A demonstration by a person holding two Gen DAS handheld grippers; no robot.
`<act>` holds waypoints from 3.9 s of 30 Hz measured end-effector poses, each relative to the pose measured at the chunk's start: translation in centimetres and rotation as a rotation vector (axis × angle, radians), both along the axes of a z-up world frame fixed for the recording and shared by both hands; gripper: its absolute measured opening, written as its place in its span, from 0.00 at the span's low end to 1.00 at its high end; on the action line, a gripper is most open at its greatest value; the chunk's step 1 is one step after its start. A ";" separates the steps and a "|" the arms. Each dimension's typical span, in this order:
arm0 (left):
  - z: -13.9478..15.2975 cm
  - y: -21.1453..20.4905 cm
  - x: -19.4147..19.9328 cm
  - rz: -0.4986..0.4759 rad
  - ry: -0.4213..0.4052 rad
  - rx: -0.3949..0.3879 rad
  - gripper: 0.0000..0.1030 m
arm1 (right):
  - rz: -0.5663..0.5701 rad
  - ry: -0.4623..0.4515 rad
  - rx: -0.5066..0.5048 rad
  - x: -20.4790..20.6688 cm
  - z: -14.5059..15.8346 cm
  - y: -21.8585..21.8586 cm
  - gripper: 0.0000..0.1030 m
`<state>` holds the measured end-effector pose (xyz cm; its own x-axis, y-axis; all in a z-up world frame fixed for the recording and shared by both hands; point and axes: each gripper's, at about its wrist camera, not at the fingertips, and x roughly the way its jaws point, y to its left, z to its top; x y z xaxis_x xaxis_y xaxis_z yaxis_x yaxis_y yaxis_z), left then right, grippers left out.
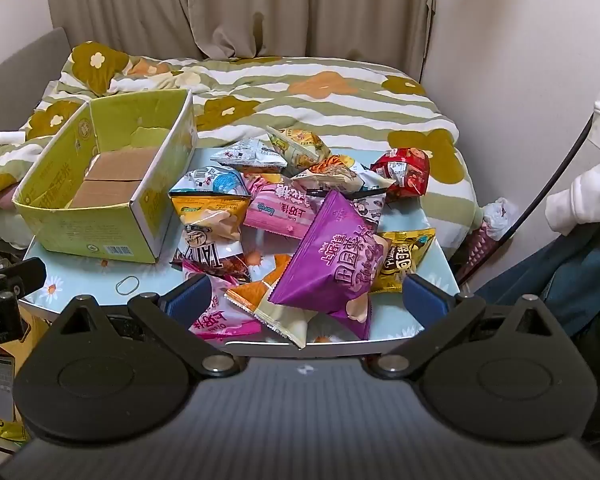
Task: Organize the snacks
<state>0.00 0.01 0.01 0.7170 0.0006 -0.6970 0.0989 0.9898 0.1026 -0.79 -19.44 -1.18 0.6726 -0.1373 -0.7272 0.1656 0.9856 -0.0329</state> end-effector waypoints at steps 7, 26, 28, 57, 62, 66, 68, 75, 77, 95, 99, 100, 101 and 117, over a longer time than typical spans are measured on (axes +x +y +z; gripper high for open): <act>0.0 -0.2 -0.3 -0.004 0.001 0.000 1.00 | -0.002 -0.001 0.000 0.0 0.0 0.0 1.00; 0.2 -0.2 -0.1 -0.013 -0.006 0.005 1.00 | -0.001 -0.003 0.000 -0.1 0.0 -0.1 1.00; 0.2 -0.2 -0.1 -0.012 -0.012 0.005 1.00 | -0.001 -0.004 0.001 0.0 0.1 -0.1 1.00; 0.4 -0.2 -0.1 -0.013 -0.035 -0.019 1.00 | 0.000 -0.008 0.001 0.0 0.3 -0.2 1.00; 0.9 -0.1 0.0 -0.015 -0.025 0.008 1.00 | 0.009 -0.005 0.020 0.1 0.3 -0.3 1.00; 1.4 0.0 0.4 -0.037 -0.013 0.024 1.00 | 0.013 -0.005 0.025 0.3 0.2 -0.6 1.00; 1.2 0.0 0.8 -0.055 -0.002 0.003 1.00 | -0.004 -0.009 0.033 0.2 0.0 -1.1 1.00; 0.2 -0.4 2.5 -0.173 -0.011 -0.184 1.00 | -0.112 0.008 0.052 0.2 -1.4 -4.7 1.00; 0.2 -1.5 2.9 -0.202 -0.031 -0.215 1.00 | -0.125 0.016 0.033 0.3 -1.9 -5.9 1.00; -7.6 -19.0 6.8 -0.492 0.060 -0.005 1.00 | 0.031 0.039 0.061 5.6 -6.9 -18.2 1.00; -9.9 -21.5 8.2 -0.513 0.100 0.026 1.00 | 0.051 0.056 0.079 7.2 -8.5 -19.0 1.00; -10.5 -21.9 8.5 -0.517 0.110 0.033 1.00 | 0.056 0.062 0.085 7.7 -8.9 -19.1 1.00; -11.0 -22.4 8.7 -0.521 0.123 0.040 1.00 | 0.060 0.069 0.091 8.1 -9.3 -19.2 1.00; -15.0 -24.3 11.0 -0.534 0.233 0.059 0.78 | 0.071 0.171 0.213 11.5 -14.3 -20.1 0.93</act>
